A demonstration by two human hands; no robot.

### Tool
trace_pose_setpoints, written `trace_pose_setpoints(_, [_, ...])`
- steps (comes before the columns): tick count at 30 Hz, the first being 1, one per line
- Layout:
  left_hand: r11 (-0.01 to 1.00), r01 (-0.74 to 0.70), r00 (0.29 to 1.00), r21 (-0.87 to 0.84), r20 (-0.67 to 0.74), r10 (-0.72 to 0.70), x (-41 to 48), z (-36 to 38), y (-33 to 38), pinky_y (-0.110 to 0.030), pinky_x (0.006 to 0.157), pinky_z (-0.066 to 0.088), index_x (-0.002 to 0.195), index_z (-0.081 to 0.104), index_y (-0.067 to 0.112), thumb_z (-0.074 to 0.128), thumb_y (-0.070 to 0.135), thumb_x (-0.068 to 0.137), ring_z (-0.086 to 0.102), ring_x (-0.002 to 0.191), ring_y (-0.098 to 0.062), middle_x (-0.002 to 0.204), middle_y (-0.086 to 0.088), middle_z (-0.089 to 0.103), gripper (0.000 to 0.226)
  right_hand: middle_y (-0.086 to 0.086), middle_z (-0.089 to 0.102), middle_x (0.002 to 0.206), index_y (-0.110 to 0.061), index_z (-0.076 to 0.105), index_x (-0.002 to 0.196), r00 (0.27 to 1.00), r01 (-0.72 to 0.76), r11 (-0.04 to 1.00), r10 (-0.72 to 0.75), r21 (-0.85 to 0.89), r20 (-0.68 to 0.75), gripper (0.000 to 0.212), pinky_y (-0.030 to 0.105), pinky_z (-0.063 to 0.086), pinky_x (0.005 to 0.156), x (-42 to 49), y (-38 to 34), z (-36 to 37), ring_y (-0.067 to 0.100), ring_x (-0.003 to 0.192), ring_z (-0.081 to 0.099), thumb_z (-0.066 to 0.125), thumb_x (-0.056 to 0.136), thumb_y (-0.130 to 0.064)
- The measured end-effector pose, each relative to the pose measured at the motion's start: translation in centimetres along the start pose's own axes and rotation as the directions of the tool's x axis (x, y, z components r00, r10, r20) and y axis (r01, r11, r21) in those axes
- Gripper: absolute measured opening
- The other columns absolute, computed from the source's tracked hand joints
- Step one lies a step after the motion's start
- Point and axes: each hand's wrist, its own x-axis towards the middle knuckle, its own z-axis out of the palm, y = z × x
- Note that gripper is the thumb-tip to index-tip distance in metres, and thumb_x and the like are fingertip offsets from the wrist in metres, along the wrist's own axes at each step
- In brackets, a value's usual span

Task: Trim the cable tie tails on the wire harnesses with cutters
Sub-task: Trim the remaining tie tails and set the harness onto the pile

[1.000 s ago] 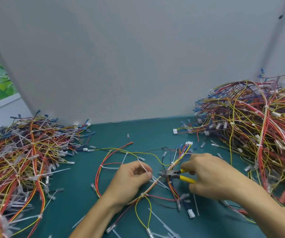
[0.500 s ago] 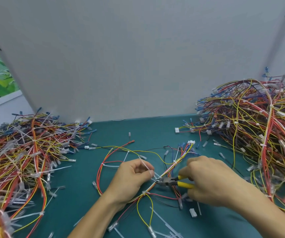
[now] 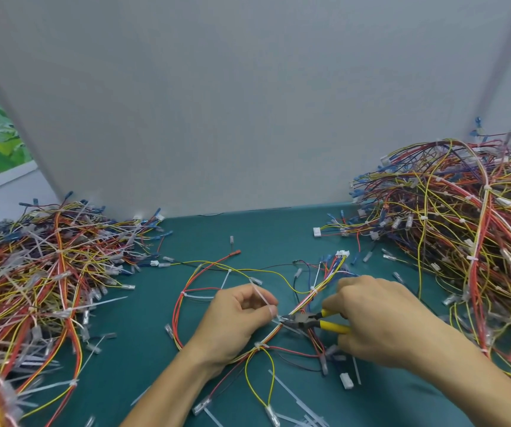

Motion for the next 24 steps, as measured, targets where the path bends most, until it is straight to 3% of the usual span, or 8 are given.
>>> trace_pose_setpoints(19, [1.0, -0.001, 1.0, 0.01, 0.021, 0.001, -0.05, 0.14, -0.08, -0.009, 0.057, 0.041, 0.077, 0.069, 0.012, 0.072, -0.002, 0.079, 0.053, 0.055, -0.001, 0.06, 0.01, 0.063, 0.014, -0.01, 0.038, 0.092, -0.031, 0.061, 0.117, 0.998, 0.05, 0.999, -0.05, 0.003, 0.049, 0.035, 0.028, 0.035, 0.067, 0.28, 0.24, 0.05, 0.02, 0.094, 0.051, 0.055, 0.083, -0.027])
trace_pose_setpoints(24, [1.0, -0.001, 1.0, 0.019, 0.018, 0.0, 0.0, 0.14, -0.14, -0.01, 0.057, 0.042, 0.077, 0.07, 0.013, 0.072, -0.003, 0.078, 0.054, 0.055, -0.002, 0.061, 0.009, 0.064, 0.015, -0.006, 0.046, 0.093, -0.027, 0.063, 0.111, 0.998, 0.052, 0.998, -0.051, -0.025, 0.045, 0.029, 0.028, 0.035, 0.065, 0.41, 0.15, 0.09, 0.024, 0.094, 0.055, 0.056, 0.083, -0.027])
